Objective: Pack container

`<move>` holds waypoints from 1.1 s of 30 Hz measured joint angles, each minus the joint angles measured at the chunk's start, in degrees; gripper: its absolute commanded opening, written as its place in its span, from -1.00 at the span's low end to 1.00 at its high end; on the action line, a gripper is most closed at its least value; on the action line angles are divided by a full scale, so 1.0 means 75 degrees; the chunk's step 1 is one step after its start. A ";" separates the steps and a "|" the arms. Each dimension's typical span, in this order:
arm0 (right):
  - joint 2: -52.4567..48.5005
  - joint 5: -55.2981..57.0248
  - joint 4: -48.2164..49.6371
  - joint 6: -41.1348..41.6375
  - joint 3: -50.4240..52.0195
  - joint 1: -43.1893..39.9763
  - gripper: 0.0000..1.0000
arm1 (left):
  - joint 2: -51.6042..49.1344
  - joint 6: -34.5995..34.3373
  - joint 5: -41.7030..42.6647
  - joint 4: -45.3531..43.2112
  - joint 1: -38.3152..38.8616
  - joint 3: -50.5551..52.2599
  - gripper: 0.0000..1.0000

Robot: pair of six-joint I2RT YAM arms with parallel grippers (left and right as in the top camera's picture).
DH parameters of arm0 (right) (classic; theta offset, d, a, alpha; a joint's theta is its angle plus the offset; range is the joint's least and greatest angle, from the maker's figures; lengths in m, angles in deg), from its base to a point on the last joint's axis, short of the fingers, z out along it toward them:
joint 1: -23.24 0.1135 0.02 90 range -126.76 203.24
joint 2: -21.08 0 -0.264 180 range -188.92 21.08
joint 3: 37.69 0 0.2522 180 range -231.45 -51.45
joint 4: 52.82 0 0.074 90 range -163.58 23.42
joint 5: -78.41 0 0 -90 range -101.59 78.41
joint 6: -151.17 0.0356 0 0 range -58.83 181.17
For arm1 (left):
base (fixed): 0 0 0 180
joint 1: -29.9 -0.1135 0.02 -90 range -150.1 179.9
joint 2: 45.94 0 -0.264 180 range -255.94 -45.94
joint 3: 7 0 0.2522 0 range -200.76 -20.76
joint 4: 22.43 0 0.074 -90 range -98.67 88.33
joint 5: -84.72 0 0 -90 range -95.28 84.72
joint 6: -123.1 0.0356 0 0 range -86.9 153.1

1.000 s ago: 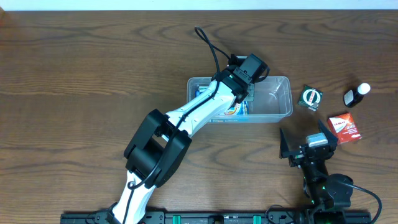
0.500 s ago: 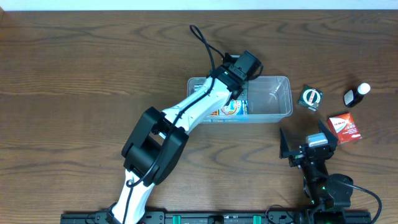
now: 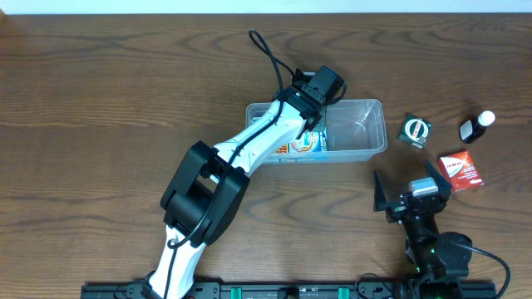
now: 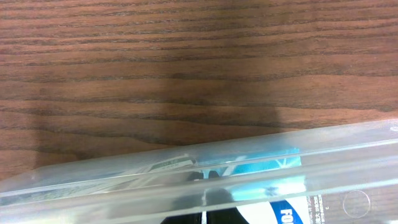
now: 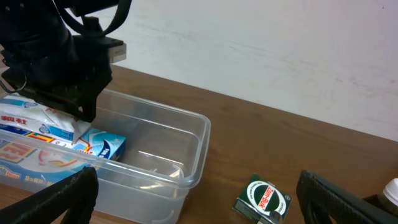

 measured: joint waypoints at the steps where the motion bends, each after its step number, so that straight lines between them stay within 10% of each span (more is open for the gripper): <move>1: 0.0000 0.0003 0.0003 0.0000 0.0000 0.0000 0.99 | 0.0009 0.0006 0.0000 0.0003 0.0000 0.0000 -0.88; 13: 0.0000 0.0003 0.0003 0.0000 0.0000 0.0000 0.99 | 0.2964 0.0079 -0.1230 0.1562 -0.0391 -0.0067 -0.85; 21: 0.0000 0.0003 0.0003 0.0000 0.0000 0.0000 0.98 | 0.3844 0.0221 -0.3232 0.3270 -0.2585 -0.0140 0.96; 33: 0.0000 0.0000 0.0003 0.0000 0.0000 0.0000 0.98 | 0.3829 0.0213 -0.3777 0.3474 -0.5805 -0.0137 0.96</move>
